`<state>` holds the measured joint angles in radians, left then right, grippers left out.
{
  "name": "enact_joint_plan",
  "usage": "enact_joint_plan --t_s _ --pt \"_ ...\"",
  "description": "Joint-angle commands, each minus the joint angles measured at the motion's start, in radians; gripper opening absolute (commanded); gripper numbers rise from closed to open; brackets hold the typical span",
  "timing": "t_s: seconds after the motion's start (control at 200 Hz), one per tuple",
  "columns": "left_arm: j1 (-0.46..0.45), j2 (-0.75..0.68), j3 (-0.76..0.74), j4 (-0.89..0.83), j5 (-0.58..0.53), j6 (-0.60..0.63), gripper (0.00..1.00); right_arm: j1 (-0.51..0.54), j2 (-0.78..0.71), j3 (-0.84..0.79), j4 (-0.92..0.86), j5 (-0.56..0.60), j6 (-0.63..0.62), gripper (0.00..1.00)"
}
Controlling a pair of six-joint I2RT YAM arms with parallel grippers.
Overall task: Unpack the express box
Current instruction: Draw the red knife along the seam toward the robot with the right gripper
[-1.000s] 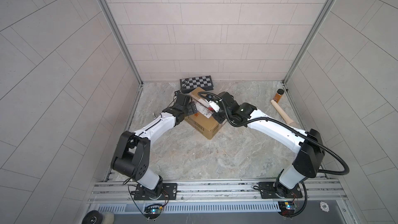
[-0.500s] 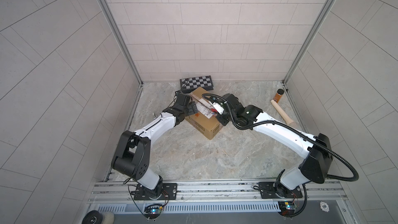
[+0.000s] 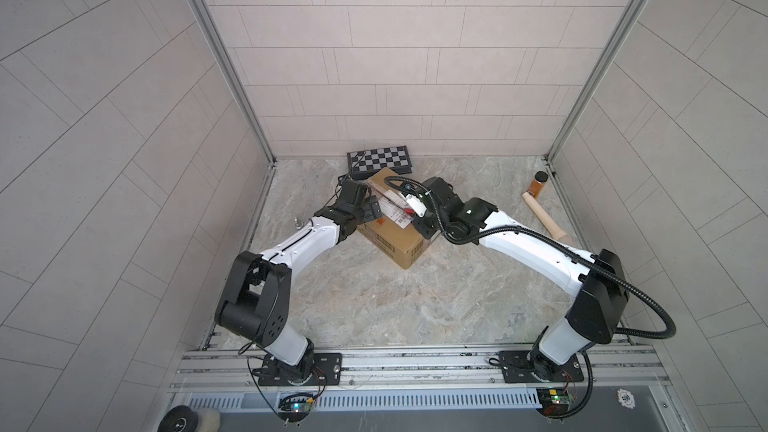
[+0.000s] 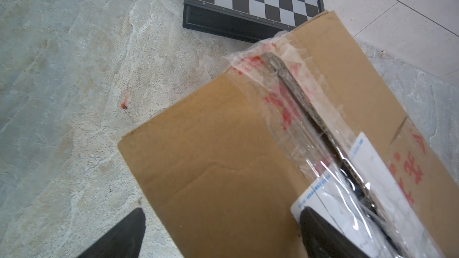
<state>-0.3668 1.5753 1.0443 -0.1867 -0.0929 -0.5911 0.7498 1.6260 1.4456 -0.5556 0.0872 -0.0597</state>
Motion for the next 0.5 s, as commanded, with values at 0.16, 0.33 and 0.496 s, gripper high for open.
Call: enact_joint_plan --t_s 0.16,0.33,0.496 --pt "0.028 0.048 -0.064 -0.085 -0.057 -0.003 1.00 -0.015 -0.103 -0.037 -0.143 0.047 -0.029 0.00" --pt "0.029 0.053 -0.065 -0.082 -0.056 -0.001 1.00 -0.016 -0.141 -0.054 -0.202 0.051 -0.046 0.00" --pt "0.029 0.055 -0.063 -0.079 -0.050 -0.002 1.00 -0.016 -0.148 -0.053 -0.223 0.051 -0.042 0.00"
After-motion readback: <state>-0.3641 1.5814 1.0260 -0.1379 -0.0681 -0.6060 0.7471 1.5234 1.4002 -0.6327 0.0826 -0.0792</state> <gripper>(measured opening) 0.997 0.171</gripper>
